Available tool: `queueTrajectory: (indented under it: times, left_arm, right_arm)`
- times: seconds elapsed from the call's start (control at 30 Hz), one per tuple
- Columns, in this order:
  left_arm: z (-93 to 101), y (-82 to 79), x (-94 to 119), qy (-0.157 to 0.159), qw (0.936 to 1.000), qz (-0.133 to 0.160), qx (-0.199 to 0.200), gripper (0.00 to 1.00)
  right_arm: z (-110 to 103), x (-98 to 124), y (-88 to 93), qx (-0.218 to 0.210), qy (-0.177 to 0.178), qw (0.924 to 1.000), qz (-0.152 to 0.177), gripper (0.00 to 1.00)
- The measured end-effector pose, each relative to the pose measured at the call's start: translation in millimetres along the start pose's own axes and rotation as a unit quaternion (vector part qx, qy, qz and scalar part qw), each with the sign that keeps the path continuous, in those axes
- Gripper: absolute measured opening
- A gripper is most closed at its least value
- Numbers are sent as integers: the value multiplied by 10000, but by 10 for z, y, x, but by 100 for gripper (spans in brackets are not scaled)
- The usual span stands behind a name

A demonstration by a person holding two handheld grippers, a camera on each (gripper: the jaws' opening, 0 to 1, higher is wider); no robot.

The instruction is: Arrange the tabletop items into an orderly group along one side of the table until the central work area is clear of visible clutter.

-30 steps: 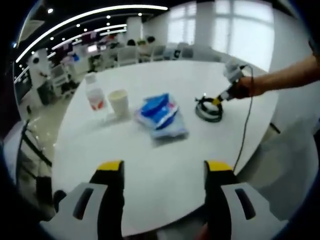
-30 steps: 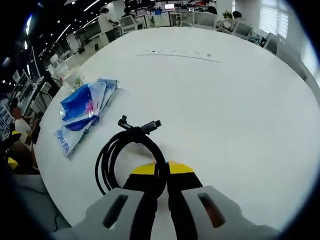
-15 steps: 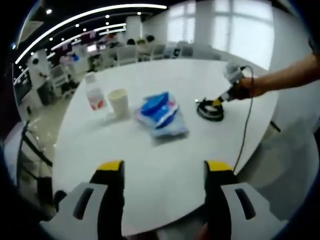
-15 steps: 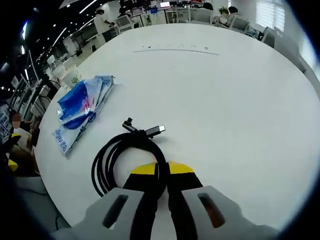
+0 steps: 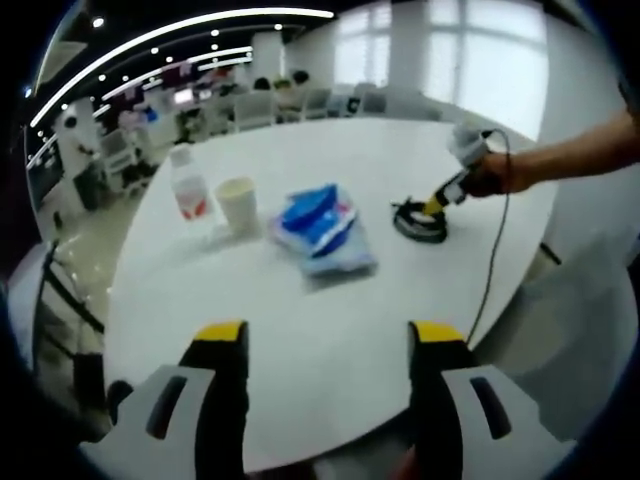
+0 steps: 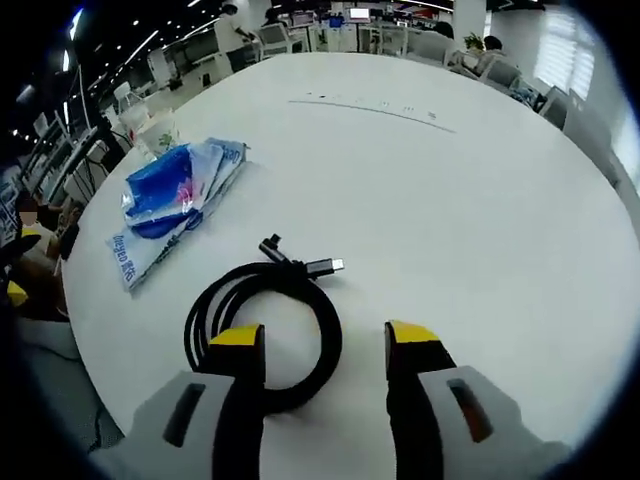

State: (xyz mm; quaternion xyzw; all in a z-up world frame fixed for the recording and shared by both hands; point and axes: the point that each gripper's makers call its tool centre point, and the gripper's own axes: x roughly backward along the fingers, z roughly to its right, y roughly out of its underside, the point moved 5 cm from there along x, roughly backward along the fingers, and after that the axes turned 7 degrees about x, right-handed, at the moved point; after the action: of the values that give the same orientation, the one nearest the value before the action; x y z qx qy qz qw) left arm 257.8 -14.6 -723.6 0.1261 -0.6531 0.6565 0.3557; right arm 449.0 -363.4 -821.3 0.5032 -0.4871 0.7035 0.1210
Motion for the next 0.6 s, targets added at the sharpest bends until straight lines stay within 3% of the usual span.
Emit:
queueTrajectory:
  times: [0.1, 0.37, 0.6]
  left_arm:
    - [-5, -1, 1, -10, 10000, 6, 8, 60]
    - [1, -6, -1, -7, 10000, 12, -5, 60]
    - [15, -3, -14, 27, 10000, -10, -40, 60]
  right_arm:
    - [-23, 2, -31, 52, -60, 9999, 81, 43]
    - [-273, 235, -149, 518, -193, 9981, 254, 52]
    - [-320, 350, -224, 686, -227, 9966, 389, 54]
